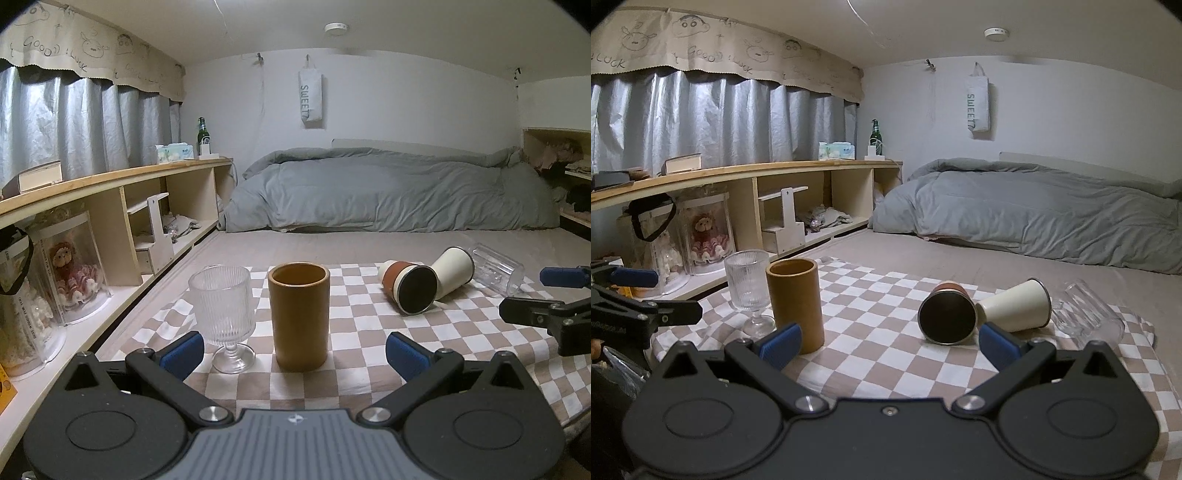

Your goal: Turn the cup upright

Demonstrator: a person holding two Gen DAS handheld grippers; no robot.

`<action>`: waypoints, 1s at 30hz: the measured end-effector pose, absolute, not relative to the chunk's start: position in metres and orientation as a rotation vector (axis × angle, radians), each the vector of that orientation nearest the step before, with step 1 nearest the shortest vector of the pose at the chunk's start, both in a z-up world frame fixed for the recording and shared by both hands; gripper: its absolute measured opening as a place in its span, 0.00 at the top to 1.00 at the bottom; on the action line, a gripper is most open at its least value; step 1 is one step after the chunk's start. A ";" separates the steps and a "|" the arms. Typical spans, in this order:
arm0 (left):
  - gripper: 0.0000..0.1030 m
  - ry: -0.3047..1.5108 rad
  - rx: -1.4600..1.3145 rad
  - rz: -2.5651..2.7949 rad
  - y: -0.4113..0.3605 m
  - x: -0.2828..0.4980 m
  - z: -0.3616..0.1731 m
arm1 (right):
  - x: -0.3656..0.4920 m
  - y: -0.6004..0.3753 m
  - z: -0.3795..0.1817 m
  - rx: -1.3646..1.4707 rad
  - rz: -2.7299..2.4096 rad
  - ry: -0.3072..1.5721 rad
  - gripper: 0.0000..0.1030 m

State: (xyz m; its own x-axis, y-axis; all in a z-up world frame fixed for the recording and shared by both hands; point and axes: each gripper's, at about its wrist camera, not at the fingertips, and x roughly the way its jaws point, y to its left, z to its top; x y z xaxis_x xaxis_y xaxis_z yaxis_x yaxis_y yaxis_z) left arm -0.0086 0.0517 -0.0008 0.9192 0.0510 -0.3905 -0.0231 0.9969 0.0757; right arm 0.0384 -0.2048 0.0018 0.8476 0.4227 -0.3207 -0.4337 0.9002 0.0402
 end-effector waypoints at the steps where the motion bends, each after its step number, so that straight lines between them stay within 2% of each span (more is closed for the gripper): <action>1: 0.00 0.403 0.069 0.038 0.052 -0.009 -0.001 | 0.038 -0.205 0.002 -0.034 0.453 0.330 0.00; 30: 0.00 0.410 0.076 0.045 0.057 -0.010 -0.005 | 0.037 -0.206 0.003 -0.035 0.454 0.327 0.00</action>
State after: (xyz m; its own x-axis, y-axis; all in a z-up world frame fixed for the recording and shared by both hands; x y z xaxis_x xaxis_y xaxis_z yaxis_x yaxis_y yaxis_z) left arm -0.0097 0.0565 -0.0048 0.9161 0.0587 -0.3965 -0.0280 0.9962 0.0829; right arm 0.0369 -0.2057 0.0027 0.8474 0.4253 -0.3178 -0.4364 0.8989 0.0395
